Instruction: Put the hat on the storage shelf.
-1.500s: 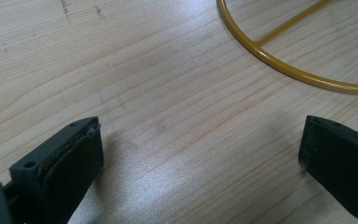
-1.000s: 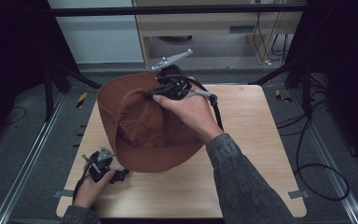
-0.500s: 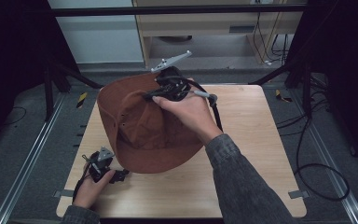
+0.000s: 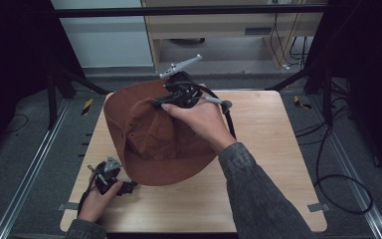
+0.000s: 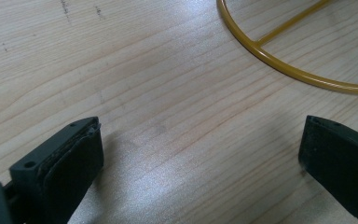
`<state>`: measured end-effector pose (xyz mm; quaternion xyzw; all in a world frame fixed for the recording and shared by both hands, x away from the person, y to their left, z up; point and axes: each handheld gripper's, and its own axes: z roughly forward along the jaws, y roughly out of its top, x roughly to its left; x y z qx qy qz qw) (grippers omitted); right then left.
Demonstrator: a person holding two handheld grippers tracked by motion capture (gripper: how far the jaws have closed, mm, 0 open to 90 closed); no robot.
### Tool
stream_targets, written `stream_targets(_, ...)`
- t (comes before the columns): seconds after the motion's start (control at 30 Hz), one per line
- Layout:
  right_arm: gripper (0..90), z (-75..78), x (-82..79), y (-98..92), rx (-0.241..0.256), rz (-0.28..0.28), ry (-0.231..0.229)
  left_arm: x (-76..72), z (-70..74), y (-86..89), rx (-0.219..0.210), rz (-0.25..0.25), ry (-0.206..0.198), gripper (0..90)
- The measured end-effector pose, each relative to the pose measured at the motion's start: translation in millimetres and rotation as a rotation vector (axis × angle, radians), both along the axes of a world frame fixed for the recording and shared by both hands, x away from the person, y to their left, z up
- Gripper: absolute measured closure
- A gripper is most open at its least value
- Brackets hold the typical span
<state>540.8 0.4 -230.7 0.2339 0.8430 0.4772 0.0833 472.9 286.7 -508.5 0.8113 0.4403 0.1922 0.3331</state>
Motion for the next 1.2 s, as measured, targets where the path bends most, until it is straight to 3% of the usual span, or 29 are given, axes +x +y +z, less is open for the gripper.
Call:
stream_targets(0.3,76.5,2.6,-0.9,3.2,-0.009,-0.005,-0.013,0.0,0.0,0.0,0.0,0.0,0.0,0.0)
stream_targets(0.5,56.4,3.8,-2.4,1.5,-0.035,-0.026,-0.017,0.0,0.0,0.0,0.0,0.0,0.0,0.0)
stream_targets(0.57,45.5,5.0,-4.7,-0.7,-0.059,-0.035,-0.022,0.0,0.0,0.0,0.0,0.0,0.0,0.0)
stream_targets(0.9,24.1,8.1,-10.6,-12.4,-0.088,-0.043,-0.012,0.0,0.0,0.0,0.0,0.0,0.0,0.0)
stream_targets(0.97,14.4,7.4,-13.8,-17.2,-0.092,-0.054,0.005,0.0,0.0,0.0,0.0,0.0,0.0,0.0)
stream_targets(1.2,5.7,5.1,-17.8,-29.0,-0.079,-0.075,0.002,0.0,0.0,0.0,0.0,0.0,0.0,0.0)
